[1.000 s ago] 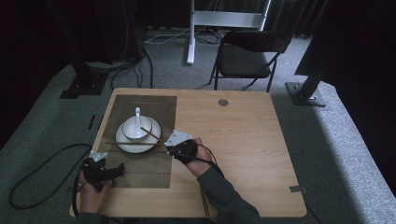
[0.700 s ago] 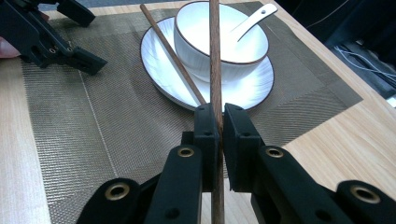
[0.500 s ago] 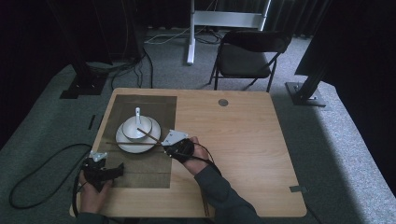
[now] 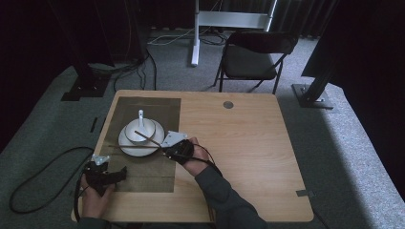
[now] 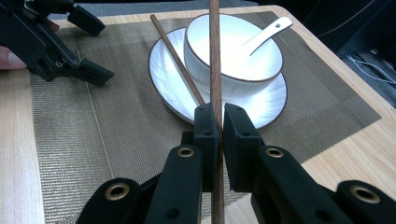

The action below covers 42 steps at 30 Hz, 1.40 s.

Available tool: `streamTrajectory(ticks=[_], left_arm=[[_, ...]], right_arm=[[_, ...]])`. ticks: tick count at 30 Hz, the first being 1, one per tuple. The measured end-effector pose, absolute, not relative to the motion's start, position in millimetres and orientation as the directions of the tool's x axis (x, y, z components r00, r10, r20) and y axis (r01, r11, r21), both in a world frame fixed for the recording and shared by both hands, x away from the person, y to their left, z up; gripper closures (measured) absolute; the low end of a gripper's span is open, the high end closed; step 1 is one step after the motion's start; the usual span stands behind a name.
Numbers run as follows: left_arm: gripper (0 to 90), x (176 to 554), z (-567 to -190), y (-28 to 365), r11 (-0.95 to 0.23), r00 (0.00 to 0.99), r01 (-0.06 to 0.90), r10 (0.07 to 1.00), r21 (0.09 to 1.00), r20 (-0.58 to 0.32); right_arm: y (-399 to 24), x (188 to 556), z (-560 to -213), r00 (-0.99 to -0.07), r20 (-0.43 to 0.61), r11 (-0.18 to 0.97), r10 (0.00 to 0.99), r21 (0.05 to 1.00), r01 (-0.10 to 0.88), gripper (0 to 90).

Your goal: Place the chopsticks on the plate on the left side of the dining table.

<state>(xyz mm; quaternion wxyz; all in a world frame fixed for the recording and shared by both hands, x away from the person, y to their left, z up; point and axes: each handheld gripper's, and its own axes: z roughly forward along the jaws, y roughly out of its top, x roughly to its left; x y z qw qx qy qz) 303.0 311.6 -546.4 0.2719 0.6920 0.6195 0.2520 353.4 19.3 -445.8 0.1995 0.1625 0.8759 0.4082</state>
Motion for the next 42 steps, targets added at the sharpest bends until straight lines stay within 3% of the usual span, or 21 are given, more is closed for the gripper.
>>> streamTrajectory(ticks=[42], left_arm=[[0.1, 303, -546, 312, -0.085, 0.106, 0.721, 0.994, 0.688, 0.012]], right_arm=[[41, 370, -439, -0.892, -0.229, 0.626, 0.390, 0.776, 0.075, 84.4]])
